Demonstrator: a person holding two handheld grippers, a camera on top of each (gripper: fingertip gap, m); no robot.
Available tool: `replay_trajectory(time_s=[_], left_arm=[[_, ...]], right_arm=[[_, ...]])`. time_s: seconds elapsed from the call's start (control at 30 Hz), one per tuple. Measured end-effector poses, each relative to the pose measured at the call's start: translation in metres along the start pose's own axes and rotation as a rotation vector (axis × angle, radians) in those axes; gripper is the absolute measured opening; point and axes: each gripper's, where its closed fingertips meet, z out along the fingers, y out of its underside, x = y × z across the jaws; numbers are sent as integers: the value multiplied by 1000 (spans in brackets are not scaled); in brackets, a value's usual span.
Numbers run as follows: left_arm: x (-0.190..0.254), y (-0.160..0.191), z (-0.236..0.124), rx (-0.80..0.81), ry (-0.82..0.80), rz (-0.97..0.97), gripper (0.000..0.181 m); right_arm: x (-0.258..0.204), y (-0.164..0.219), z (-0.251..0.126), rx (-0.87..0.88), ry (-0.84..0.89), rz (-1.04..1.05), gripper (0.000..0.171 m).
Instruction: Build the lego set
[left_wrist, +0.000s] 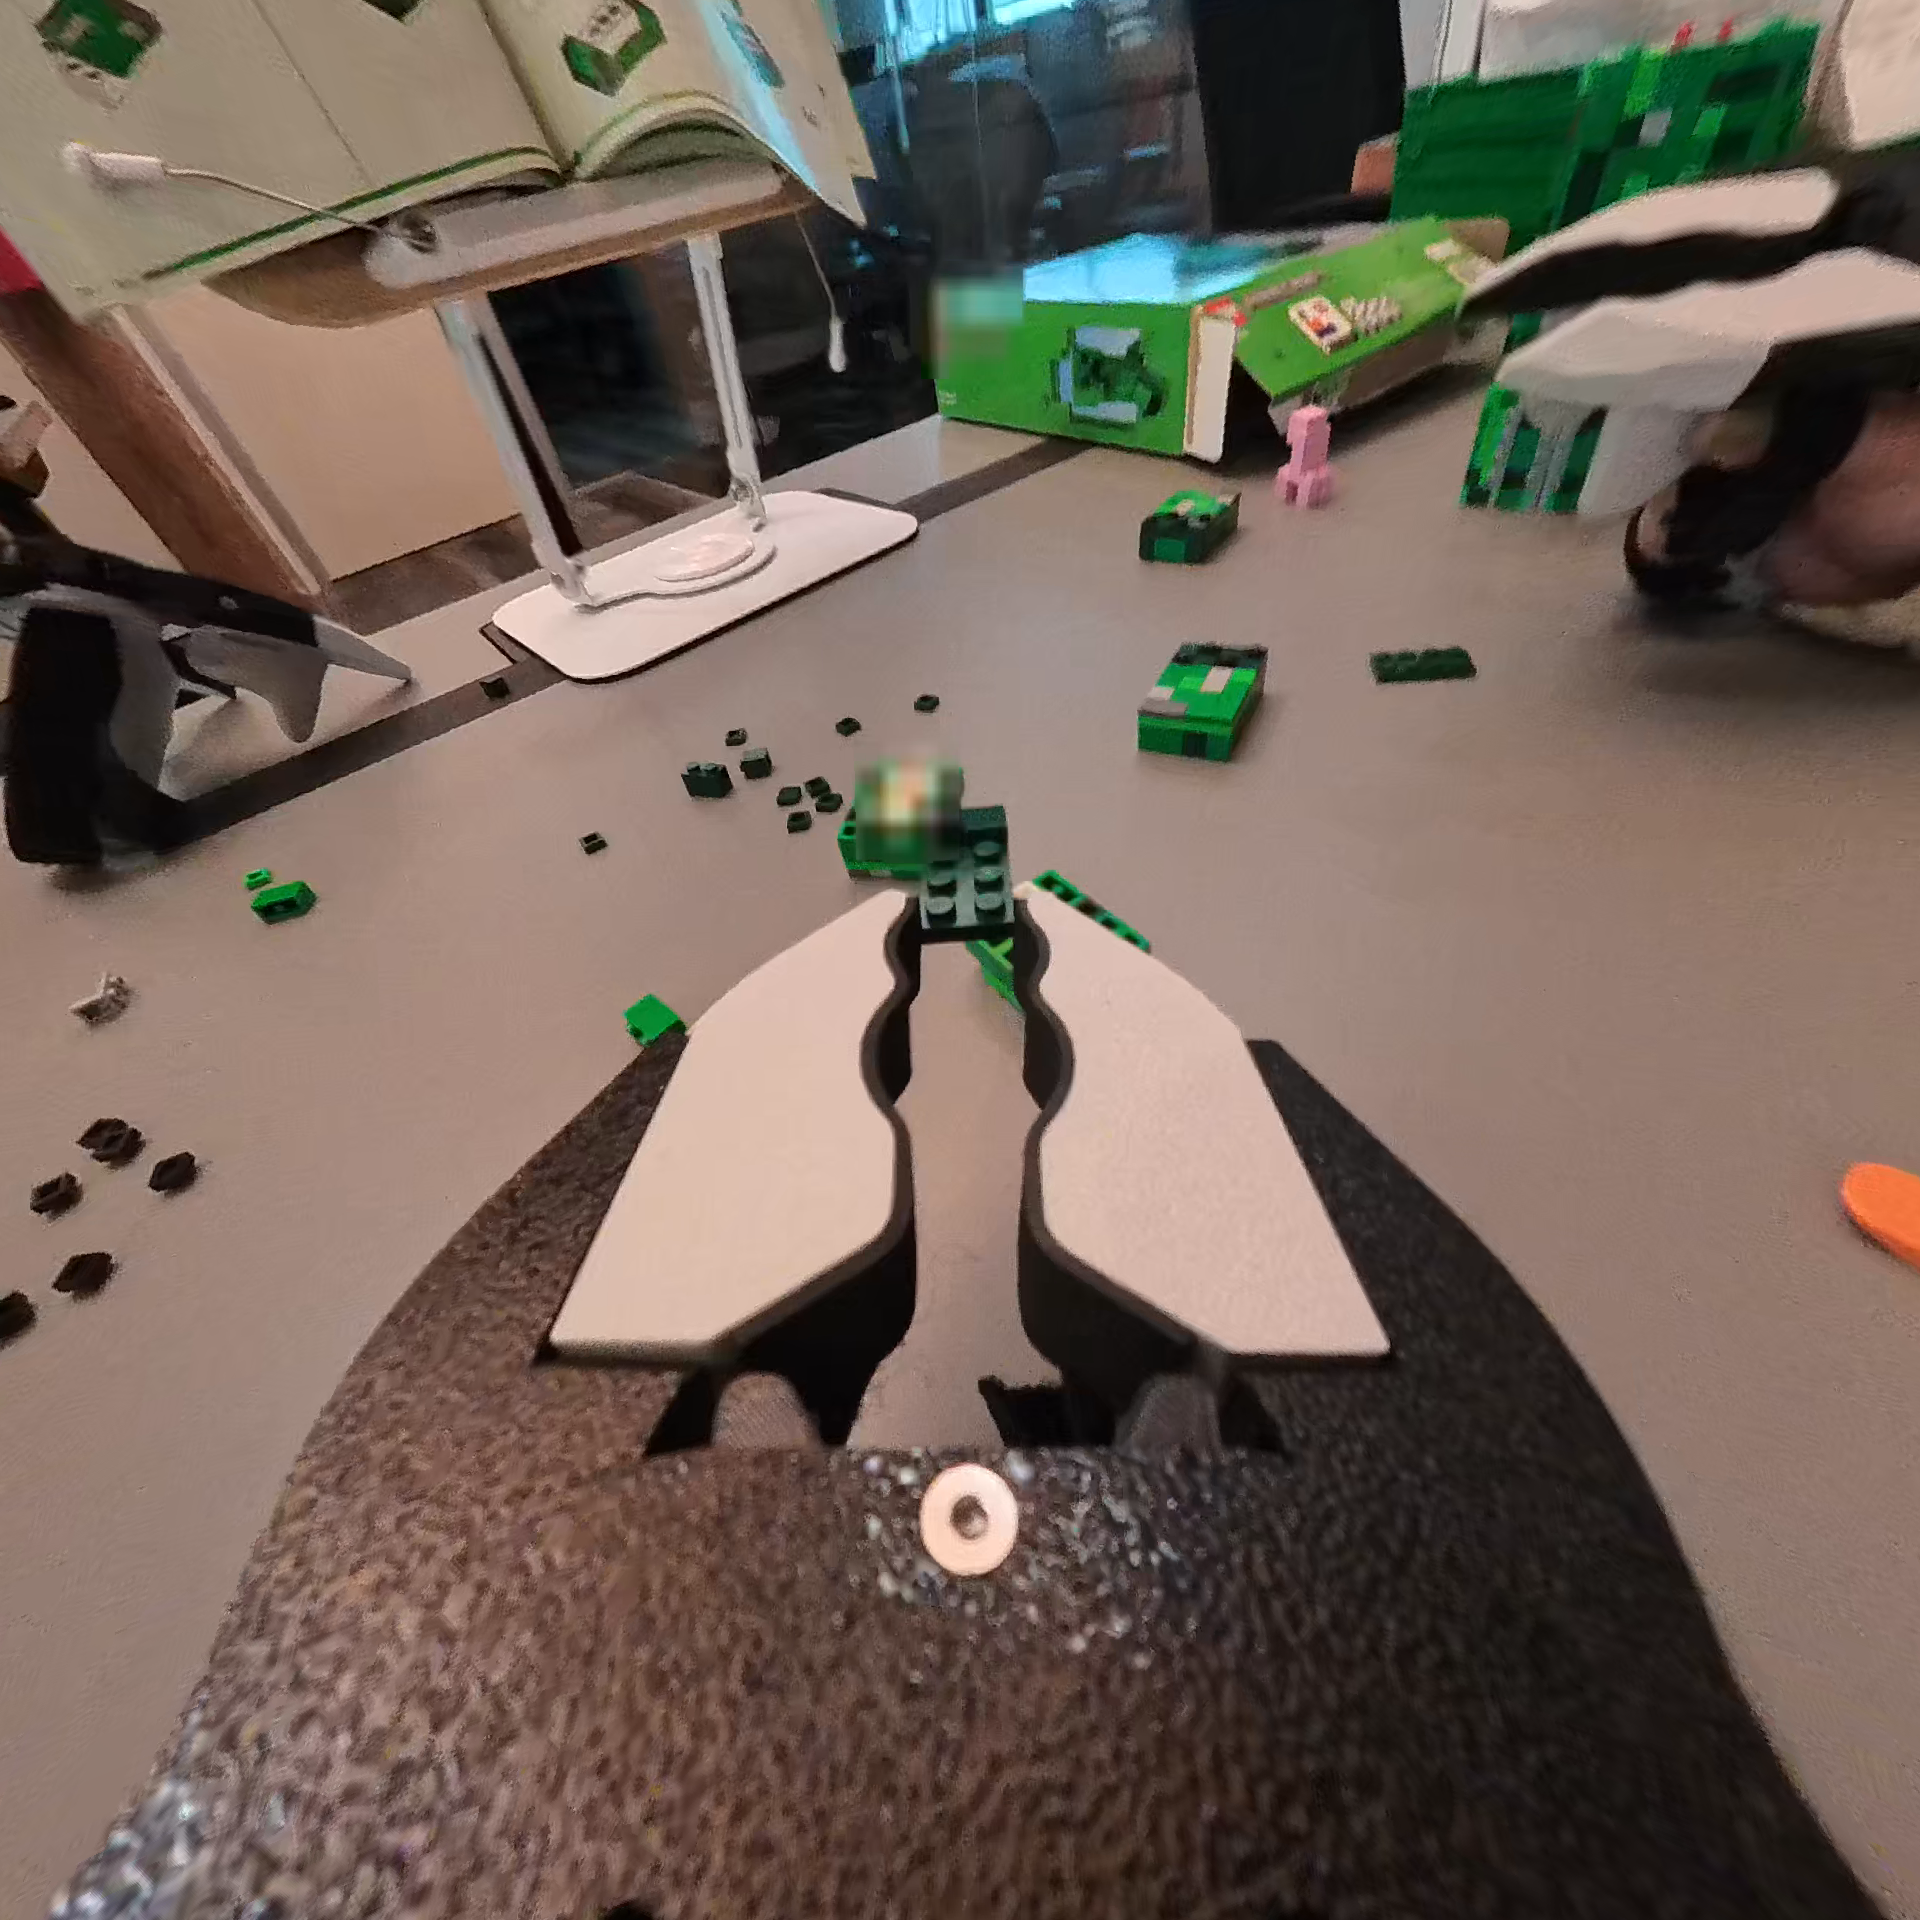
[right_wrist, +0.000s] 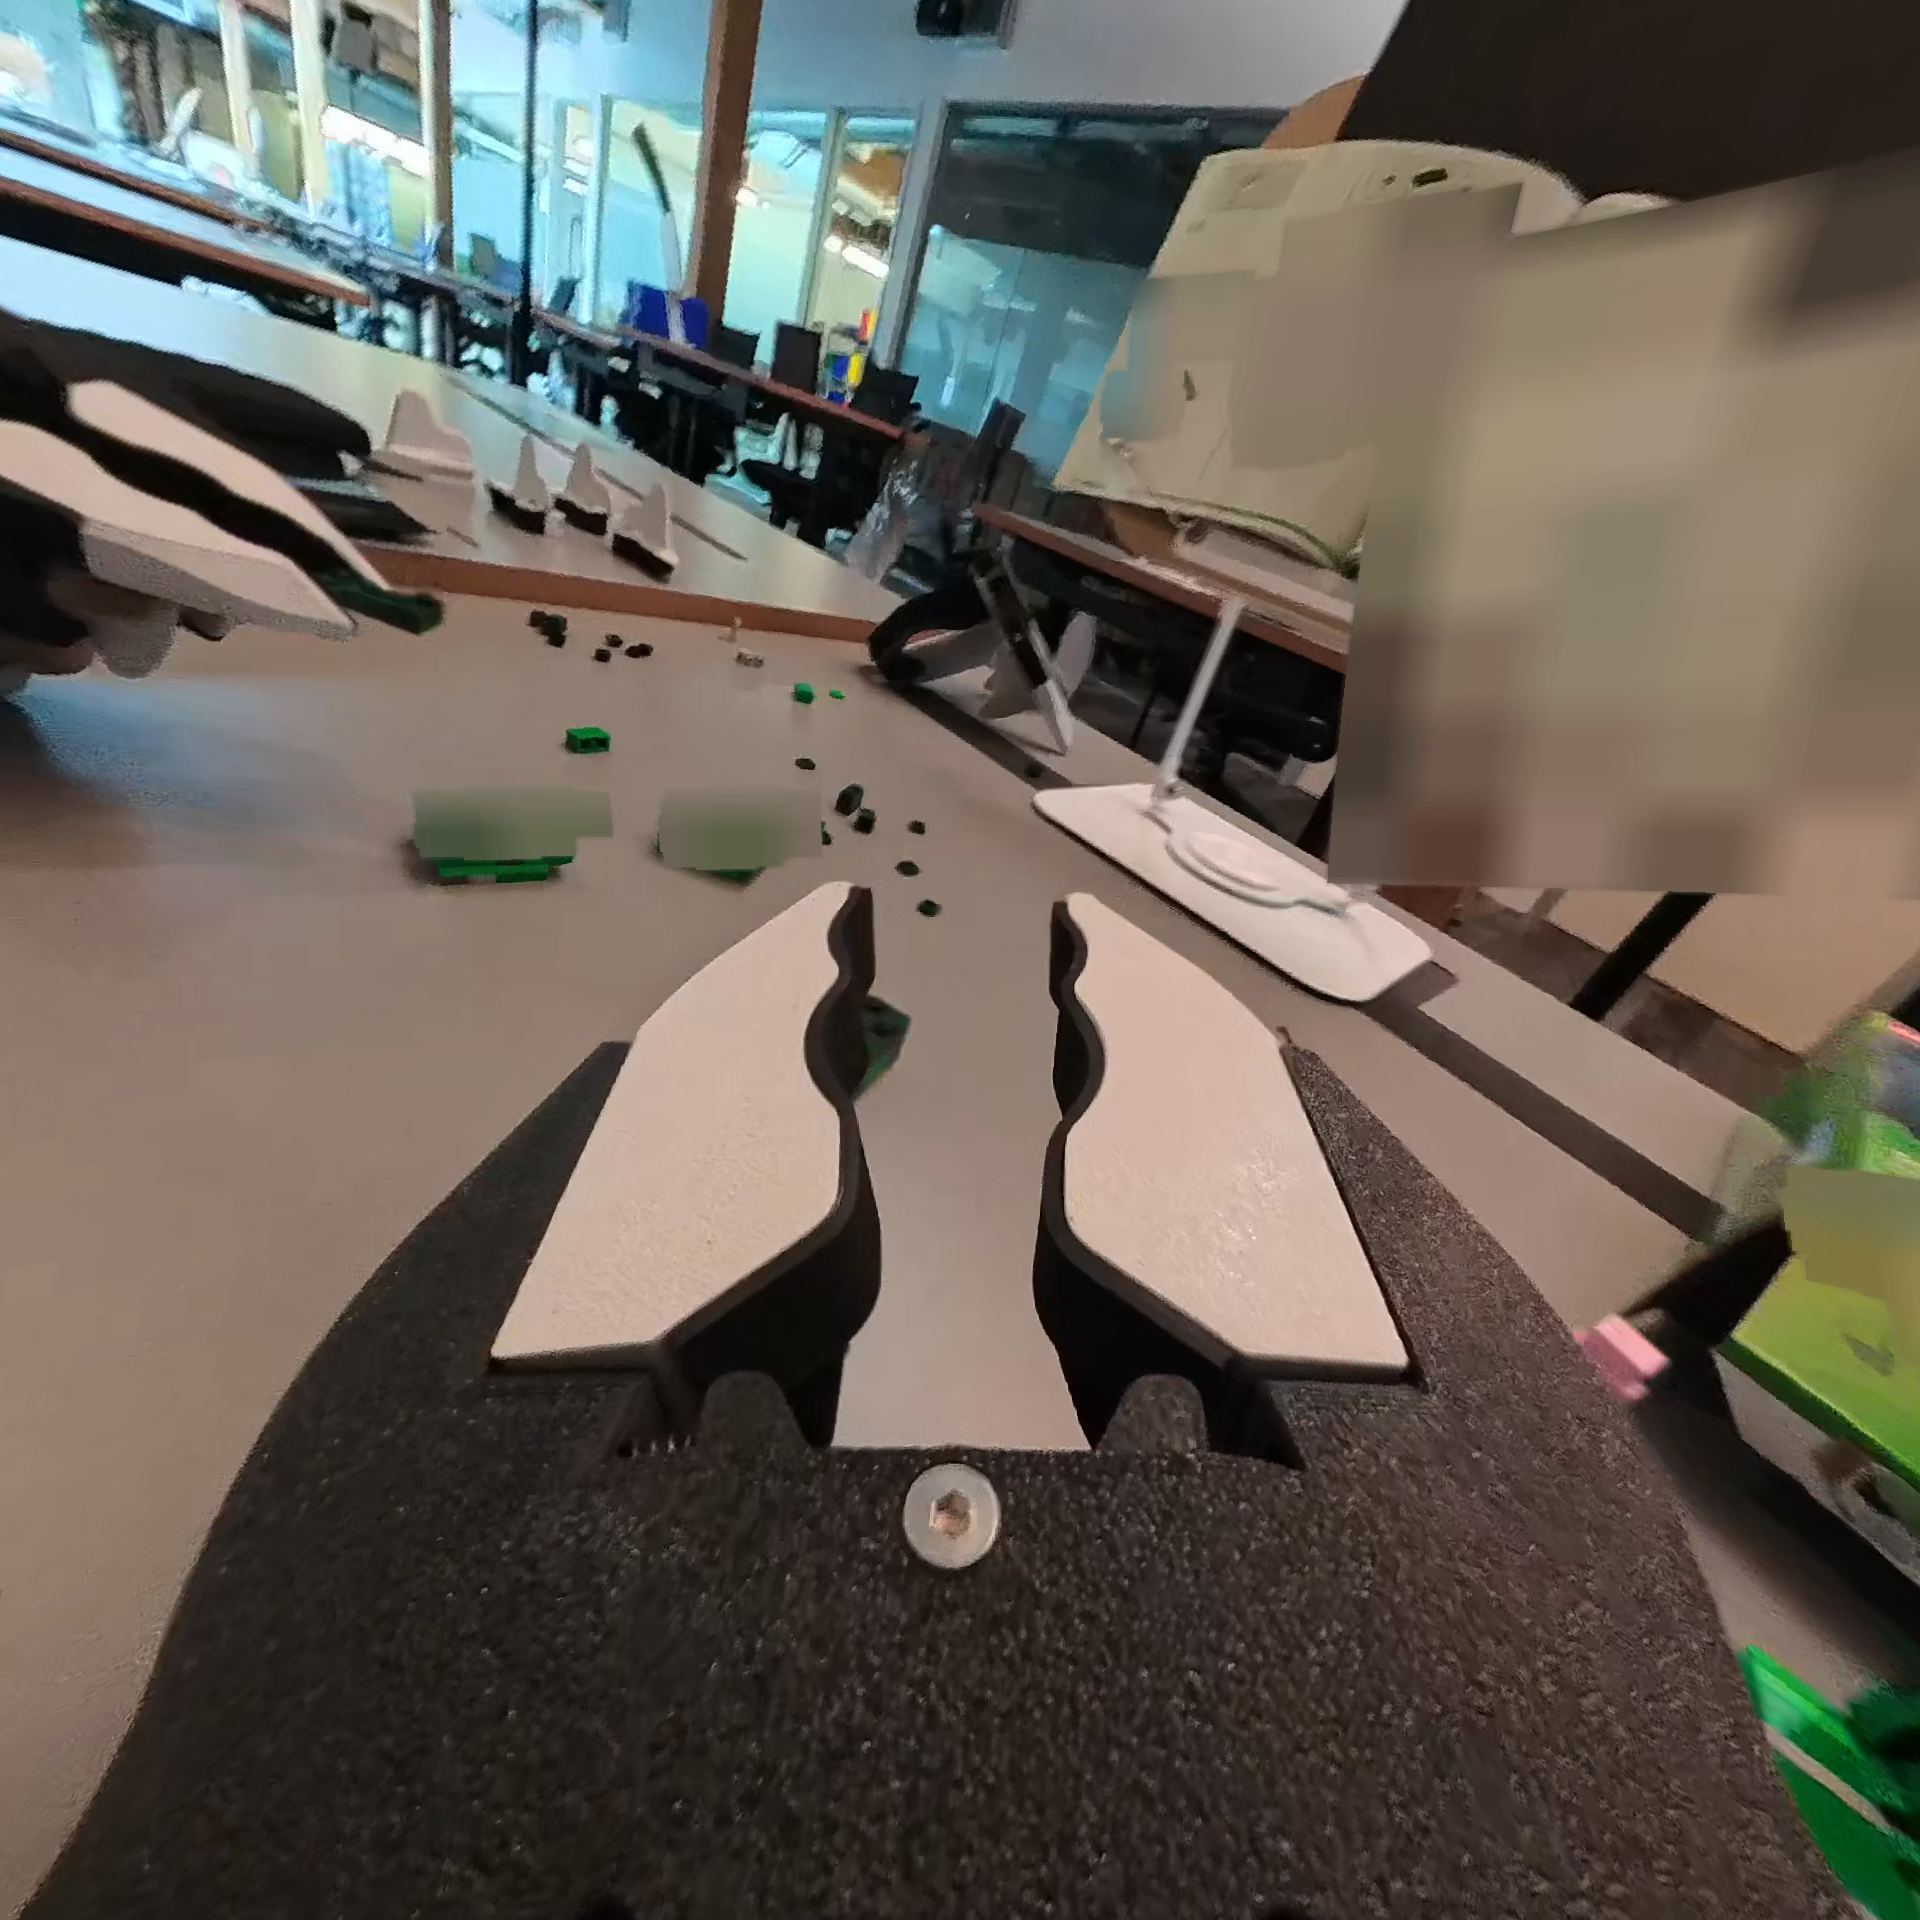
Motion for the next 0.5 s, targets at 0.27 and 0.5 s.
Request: replay_trajectory(time_s=[0.27,0.5], left_arm=[[15,6,6,-63,70,30,16],[6,5,6,-54,16,24,16]], right_arm=[[-48,-35,79,-54,-325,41,24],[-64,-5,183,-479,-582,-53,21]])
